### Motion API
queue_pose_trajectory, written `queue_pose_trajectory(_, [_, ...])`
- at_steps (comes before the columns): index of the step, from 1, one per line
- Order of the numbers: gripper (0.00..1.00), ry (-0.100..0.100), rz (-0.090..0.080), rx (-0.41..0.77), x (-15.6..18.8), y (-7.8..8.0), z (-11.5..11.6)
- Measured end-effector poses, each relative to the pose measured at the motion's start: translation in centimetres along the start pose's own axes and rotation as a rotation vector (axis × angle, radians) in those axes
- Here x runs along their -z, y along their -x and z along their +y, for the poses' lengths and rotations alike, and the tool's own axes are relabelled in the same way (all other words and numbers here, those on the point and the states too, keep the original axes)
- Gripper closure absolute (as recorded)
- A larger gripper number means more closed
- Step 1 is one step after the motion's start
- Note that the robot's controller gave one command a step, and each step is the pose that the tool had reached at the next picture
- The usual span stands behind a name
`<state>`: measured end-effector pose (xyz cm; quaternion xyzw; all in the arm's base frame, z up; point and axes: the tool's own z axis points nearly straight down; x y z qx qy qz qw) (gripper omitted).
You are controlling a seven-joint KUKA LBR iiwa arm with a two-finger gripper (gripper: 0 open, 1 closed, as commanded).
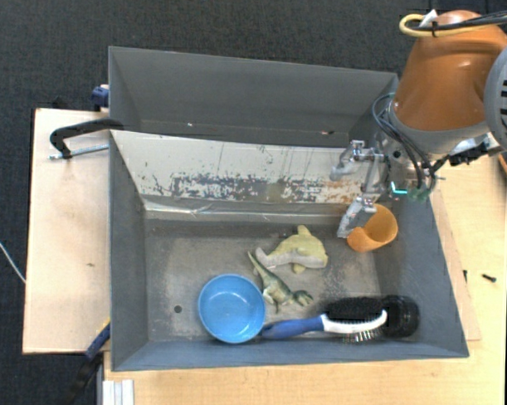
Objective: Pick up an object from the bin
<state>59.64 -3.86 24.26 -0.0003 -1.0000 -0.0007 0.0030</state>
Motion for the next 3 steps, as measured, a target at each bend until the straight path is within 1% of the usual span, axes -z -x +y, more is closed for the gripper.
queue_pose_trajectory(1, [0.00, -0.003, -0.014, 0.418, -16.0, -2.4, 5.0])
queue_pose_trajectory(2, [1.00, -0.002, -0.011, 0.418, -16.1, -2.5, 5.0])
queue_pose_trajectory(3, [1.00, -0.006, -0.022, 0.462, 0.4, -2.4, 3.3])
